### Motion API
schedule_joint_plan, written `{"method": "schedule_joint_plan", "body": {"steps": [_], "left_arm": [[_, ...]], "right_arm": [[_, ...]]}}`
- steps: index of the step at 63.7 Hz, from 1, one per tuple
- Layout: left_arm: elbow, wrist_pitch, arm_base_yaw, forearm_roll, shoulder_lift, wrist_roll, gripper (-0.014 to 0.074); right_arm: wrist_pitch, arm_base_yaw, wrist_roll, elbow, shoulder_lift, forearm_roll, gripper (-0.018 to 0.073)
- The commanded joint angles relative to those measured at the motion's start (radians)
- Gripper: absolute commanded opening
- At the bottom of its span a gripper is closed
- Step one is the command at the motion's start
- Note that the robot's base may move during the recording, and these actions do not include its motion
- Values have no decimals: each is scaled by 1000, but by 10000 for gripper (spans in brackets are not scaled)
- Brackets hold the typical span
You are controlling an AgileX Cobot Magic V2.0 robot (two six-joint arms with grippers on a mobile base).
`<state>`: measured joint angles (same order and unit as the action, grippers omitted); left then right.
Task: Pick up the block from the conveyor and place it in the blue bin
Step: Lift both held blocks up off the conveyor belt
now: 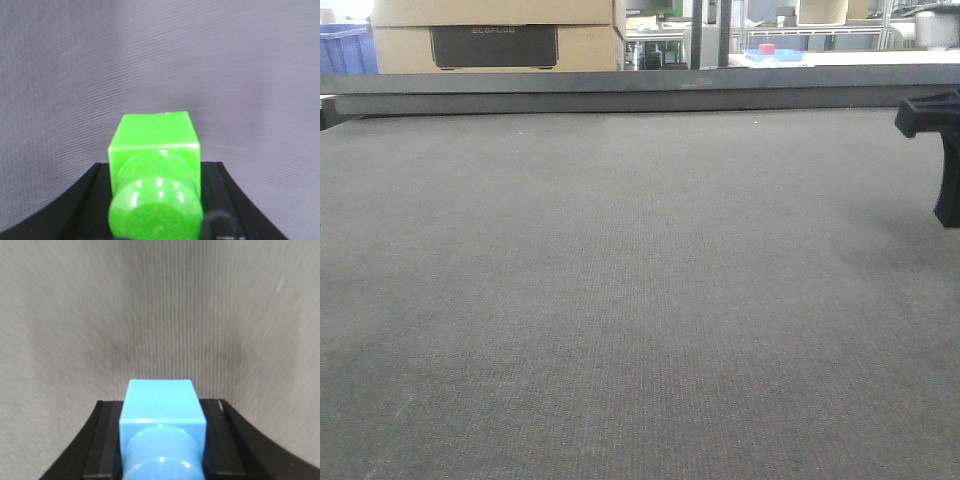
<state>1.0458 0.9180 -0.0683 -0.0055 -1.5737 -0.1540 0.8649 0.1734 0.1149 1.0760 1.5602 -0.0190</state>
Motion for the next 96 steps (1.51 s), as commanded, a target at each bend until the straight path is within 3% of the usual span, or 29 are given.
{"method": "schedule_joint_plan", "body": {"steps": [1, 6, 12, 22, 30, 40, 61, 76, 84, 93, 96], "left_arm": [[-1, -50, 65, -17, 53, -30, -111], [-16, -138, 118, -22, 96, -30, -111], [-50, -245, 153, -84, 154, -30, -111], [-161, -434, 158, -255, 257, -30, -111], [-257, -551, 158, -309, 348, -30, -111], [-355, -602, 156, -309, 481, -30, -111], [-486, -736, 156, -300, 877, -30, -111], [-486, -775, 156, -181, 1134, -30, -111], [-486, -770, 155, -160, 1217, -30, -111], [-486, -713, 153, -74, 1268, -30, -111], [-486, -711, 150, -63, 1274, -30, -111]], "right_arm": [[-54, 1, -48, -14, -34, 4, -162], [-129, 1, -74, -59, -68, 4, -162], [-219, 1, -74, -125, -125, 4, -162], [-375, 1, -74, -243, -250, 4, -162], [-484, 1, -72, -335, -353, -2, -162], [-566, -4, -72, -416, -465, -37, -162], [-582, -4, -72, -436, -785, -36, -162], [-679, -4, -72, -436, -967, -27, -162], [-740, -4, -72, -424, -1020, -22, -162], [-712, -4, -72, -424, -1056, 107, -162], [-700, -4, -72, -424, -1062, 112, -162]]}}
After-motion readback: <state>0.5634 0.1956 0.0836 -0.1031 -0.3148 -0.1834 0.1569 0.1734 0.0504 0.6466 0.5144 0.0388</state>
